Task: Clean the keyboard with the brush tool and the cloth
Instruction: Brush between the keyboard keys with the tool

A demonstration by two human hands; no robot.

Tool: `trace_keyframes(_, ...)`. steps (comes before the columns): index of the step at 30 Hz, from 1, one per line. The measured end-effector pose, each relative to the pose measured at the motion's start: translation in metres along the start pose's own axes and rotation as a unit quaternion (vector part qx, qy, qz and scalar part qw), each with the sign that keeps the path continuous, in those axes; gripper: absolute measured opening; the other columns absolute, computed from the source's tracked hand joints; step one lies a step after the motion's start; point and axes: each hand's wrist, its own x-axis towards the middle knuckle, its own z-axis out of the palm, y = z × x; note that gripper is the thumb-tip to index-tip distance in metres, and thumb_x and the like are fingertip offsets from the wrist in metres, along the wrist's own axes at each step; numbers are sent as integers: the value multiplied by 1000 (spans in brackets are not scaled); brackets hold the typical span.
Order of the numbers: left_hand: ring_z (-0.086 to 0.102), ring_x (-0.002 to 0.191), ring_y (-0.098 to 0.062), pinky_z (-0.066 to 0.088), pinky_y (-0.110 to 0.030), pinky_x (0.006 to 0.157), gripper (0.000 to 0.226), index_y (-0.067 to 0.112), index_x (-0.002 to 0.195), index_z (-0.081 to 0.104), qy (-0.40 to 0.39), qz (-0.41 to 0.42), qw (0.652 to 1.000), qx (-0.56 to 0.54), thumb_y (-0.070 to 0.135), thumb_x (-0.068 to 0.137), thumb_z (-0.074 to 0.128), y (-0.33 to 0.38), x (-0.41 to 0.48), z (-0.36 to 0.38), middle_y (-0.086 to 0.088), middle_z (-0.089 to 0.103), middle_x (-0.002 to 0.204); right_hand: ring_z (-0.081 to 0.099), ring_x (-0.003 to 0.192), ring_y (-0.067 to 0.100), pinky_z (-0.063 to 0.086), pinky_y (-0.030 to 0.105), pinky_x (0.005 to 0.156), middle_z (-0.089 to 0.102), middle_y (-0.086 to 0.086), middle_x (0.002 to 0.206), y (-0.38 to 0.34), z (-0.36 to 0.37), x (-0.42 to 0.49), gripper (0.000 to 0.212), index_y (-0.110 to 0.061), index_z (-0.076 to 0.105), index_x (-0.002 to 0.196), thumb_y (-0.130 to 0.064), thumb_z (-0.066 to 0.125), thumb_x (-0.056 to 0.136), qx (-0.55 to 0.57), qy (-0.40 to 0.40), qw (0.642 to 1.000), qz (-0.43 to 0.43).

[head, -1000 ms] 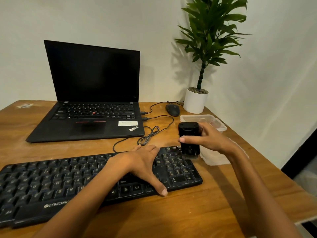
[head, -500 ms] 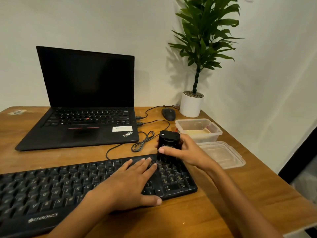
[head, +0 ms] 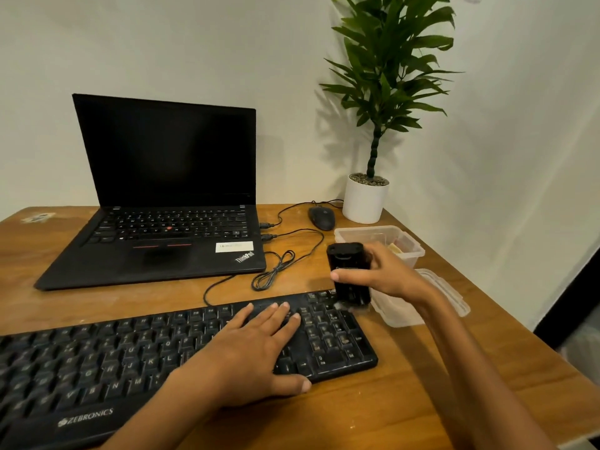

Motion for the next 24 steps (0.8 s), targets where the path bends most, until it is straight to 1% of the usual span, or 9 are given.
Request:
trace_keyframes(4, -23, 138, -8, -20, -33, 107, 89, 27, 145, -17, 1, -1, 1000, 2, 72, 82, 27, 0, 0, -1, 4, -24, 152, 63, 89, 7, 50, 16, 77, 68, -6, 91, -13, 33, 4, 20, -23, 62, 93, -19, 72, 76, 30, -28, 997, -64)
trace_keyframes(6, -23, 138, -8, -21, -33, 107, 90, 27, 145, -16, 0, 1, 1000, 5, 73, 80, 26, 0, 0, 0, 4, -24, 152, 63, 93, 9, 50, 20, 81, 68, -3, 97, -7, 41, 2, 24, -21, 62, 98, -19, 72, 76, 41, -24, 997, -54)
trace_keyframes(9, -22, 138, -8, -20, -34, 109, 90, 26, 145, -16, -6, 0, 1000, 6, 72, 82, 28, -1, -1, -1, 4, -24, 152, 63, 88, 2, 51, 19, 77, 66, -7, 95, -2, 14, -5, 26, -26, 59, 95, -26, 72, 73, 45, 8, 999, -2)
trace_keyframes(12, -22, 138, -8, -19, -36, 110, 90, 22, 146, -13, 3, 16, 1000, 16, 69, 84, 33, 4, 2, -8, 4, -25, 152, 63, 82, -5, 52, 15, 73, 65, -7, 92, -2, -4, -6, 23, -27, 59, 93, -22, 72, 75, 39, 40, 998, -12)
trace_keyframes(15, -22, 138, -6, -20, -31, 109, 91, 20, 146, -14, 31, 41, 999, -5, 67, 85, 35, 14, 5, -4, 6, -25, 151, 63, 101, 12, 51, 32, 88, 68, 4, 103, -1, 12, 2, 45, -16, 62, 106, -35, 77, 69, 108, 58, 992, -42)
trace_keyframes(16, -22, 138, -6, -20, -29, 108, 91, 20, 145, -17, 38, 43, 998, -11, 67, 86, 34, 17, 5, 0, 6, -25, 151, 62, 103, 16, 50, 34, 89, 68, 4, 105, 2, 20, 5, 46, -16, 62, 107, -36, 77, 68, 106, 51, 992, -39)
trace_keyframes(19, -22, 137, -4, -21, -25, 106, 86, 22, 144, -20, 67, 41, 997, -11, 64, 88, 30, 17, 5, 11, 7, -25, 151, 60, 94, 6, 47, 14, 76, 64, -8, 97, 0, 25, 8, 28, -23, 58, 100, -24, 72, 76, 39, 16, 999, -12)
trace_keyframes(21, -22, 137, -4, -20, -26, 107, 84, 22, 144, -20, 75, 42, 996, -15, 63, 89, 29, 16, 4, 13, 8, -25, 151, 58, 90, 7, 45, 12, 68, 60, -13, 92, -4, 11, 12, 27, -24, 57, 99, -24, 71, 77, -21, 31, 999, -9)
trace_keyframes(24, -23, 137, -5, -18, -25, 108, 84, 22, 143, -21, 68, 44, 996, -32, 62, 90, 30, 18, 5, 13, 7, -26, 151, 59, 90, 5, 48, 11, 71, 63, -10, 93, -10, 10, 15, 23, -27, 57, 94, -22, 71, 76, 31, 51, 998, -29)
